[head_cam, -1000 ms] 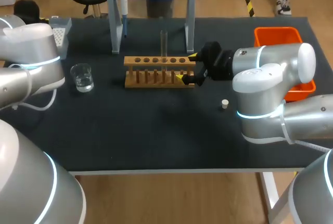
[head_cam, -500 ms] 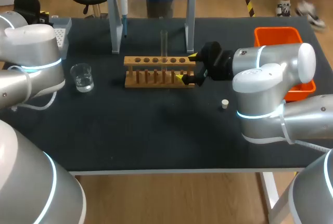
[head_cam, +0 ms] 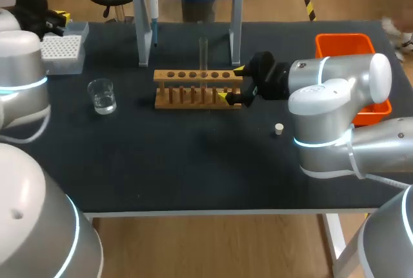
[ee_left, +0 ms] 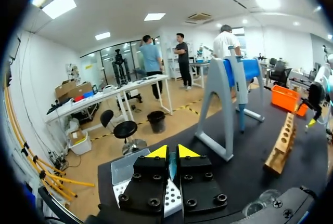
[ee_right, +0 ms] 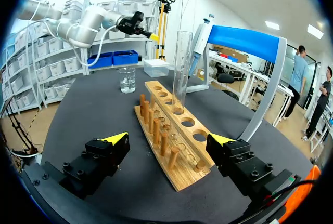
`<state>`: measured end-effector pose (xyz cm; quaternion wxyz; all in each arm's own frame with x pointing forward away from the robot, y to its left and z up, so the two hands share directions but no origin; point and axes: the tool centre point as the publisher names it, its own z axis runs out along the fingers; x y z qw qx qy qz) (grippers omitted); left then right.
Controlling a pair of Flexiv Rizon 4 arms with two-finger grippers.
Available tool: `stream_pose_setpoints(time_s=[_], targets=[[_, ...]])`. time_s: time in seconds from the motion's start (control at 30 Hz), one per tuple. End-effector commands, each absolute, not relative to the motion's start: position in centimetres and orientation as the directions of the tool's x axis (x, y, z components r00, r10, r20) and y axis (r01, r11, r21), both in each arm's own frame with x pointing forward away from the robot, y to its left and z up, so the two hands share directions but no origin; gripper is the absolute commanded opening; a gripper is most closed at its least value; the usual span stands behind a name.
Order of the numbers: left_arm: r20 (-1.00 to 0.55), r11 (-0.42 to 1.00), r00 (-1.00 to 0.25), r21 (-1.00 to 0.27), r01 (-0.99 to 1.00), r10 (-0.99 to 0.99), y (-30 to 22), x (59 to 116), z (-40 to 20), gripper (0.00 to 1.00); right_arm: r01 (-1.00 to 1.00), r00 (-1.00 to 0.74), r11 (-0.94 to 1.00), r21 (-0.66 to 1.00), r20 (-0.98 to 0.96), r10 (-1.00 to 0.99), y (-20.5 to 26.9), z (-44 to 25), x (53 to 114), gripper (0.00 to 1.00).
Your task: Invert the test tube, pick up the pipette, mount the tip to pipette, aspirate from beaker and dispense into the tube, eject the tip, return the pipette, and cap with the stopper.
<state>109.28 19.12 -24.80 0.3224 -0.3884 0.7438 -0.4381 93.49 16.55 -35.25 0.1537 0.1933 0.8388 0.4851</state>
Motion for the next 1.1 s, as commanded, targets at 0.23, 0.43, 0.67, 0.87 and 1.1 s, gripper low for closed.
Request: stream_pose_setpoints(time_s=[0.23,0.43,0.67,0.87,1.1], targets=[[-0.071,0.332,-0.609,-0.885,-0.326,-0.790,20.1,108.6,-23.8,0.00,0.175,-0.877,0.453,0.874,-0.071,0.475,16.6,-35.3,93.5,1.00],[-0.111,0.412,-0.674,-0.858,-0.305,-0.730,18.0,106.6,-22.6,0.00,0.175,-0.877,0.453,0.874,-0.071,0.475,16.6,-35.3,93.5,1.00],[-0.131,0.475,-0.756,-0.841,-0.257,-0.641,12.8,100.4,-19.4,0.00,0.175,-0.877,0.453,0.874,-0.071,0.475,16.6,-35.3,93.5,1.00],[-0.096,0.525,-0.821,-0.809,-0.265,-0.562,7.2,96.3,-17.6,0.00,0.175,-0.877,0.453,0.874,-0.071,0.475,16.6,-35.3,93.5,1.00],[-0.029,0.559,-0.877,-0.781,-0.280,-0.480,0.9,92.4,-16.7,0.00,0.175,-0.877,0.453,0.874,-0.071,0.475,16.6,-35.3,93.5,1.00]])
